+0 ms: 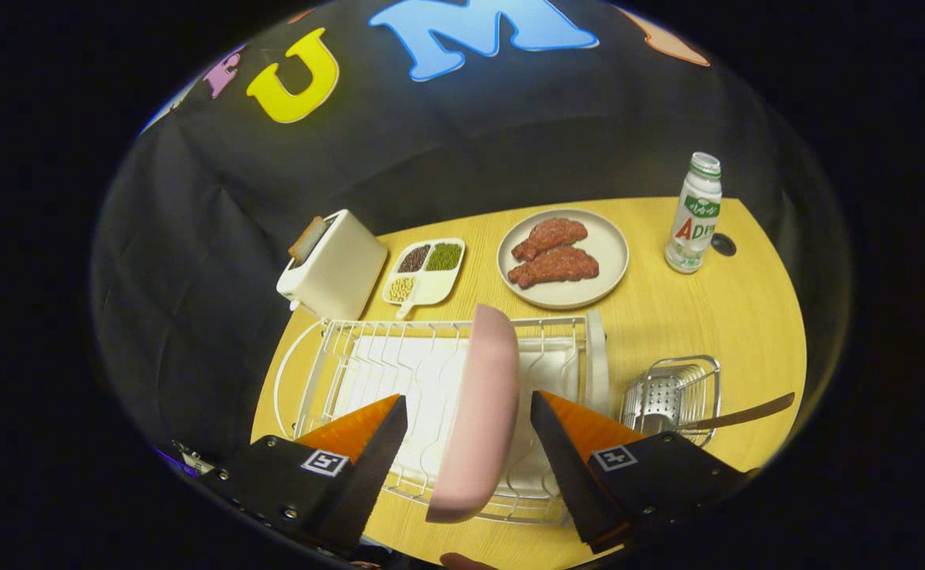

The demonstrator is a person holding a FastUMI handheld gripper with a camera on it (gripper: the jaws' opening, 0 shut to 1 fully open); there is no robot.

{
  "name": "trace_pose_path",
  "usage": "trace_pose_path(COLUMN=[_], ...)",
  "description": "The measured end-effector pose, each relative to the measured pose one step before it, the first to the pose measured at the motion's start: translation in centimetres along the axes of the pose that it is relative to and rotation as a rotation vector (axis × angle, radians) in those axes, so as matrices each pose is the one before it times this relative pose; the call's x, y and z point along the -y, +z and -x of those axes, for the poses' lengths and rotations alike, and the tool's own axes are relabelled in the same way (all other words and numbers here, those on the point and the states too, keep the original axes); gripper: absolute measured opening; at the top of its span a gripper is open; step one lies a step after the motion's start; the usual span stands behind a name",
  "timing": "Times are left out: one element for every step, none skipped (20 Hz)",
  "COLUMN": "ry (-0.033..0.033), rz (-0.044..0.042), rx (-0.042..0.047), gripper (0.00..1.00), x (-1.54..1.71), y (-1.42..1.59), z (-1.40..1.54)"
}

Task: Take the plate from the dish rack, then take the spoon from the basket and place it into the plate.

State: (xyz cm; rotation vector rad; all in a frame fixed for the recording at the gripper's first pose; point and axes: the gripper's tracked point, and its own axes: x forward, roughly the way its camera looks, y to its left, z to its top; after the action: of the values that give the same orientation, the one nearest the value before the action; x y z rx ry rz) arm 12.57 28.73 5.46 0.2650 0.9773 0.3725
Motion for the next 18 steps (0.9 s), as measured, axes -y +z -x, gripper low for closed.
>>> trace_pose_path(ry=[0.00021,-0.00368,-0.01204,-0.01845,-0.02313,-0.01435,-0.01791,-0.03547,-0.02435,-0.03002,-0.02360,-0.03047,-0.02370,-0.02608,-0.01885,-0.01405,-0.01483,-0.01911], rz=[-0.01505,-0.00205,0.00555,0.00566,0.00591,0.00691,0.00982,0.01657,0.02036,0.00452,0.00199,0.00211,0.00890,0.00639,0.00131,0.00188,0.00784,0.00819], rx=[-0.03437,-0.01943,-0.02013,-0.02610,-0.02770,-0.00758,-0.00011,-0.01683,-0.02565,-0.01754,-0.01957,-0.01522,-0.00938,0.00153,-0.00045,-0.00079,-0.00091,0.00352], gripper=[0.95,0.95,0.95,0.93,0.87,0.76,0.72,0.59,0.47,0.46,0.43,0.40,0.39,0.38,0.36,0.35,0.35,0.35], x=[0.227,0.300,0.116,0.411,0.499,0.186,0.165,0.562,0.157,0.406,0.043,0.394,0.190,0.328,-0.016,-0.125,0.003,0.029], y=[-0.334,-0.123,-0.196,-0.194,-0.500,-0.030,0.042,-0.217,-0.443,-0.276,-0.012,-0.154,-0.037,0.163,0.031,0.167,0.029,0.290], z=[-0.441,-0.508,-0.394,-0.234,-0.362,-0.004,-0.258,0.029,0.045,-0.036,0.203,0.046,-0.021,0.053,0.110,0.032,0.234,0.193])
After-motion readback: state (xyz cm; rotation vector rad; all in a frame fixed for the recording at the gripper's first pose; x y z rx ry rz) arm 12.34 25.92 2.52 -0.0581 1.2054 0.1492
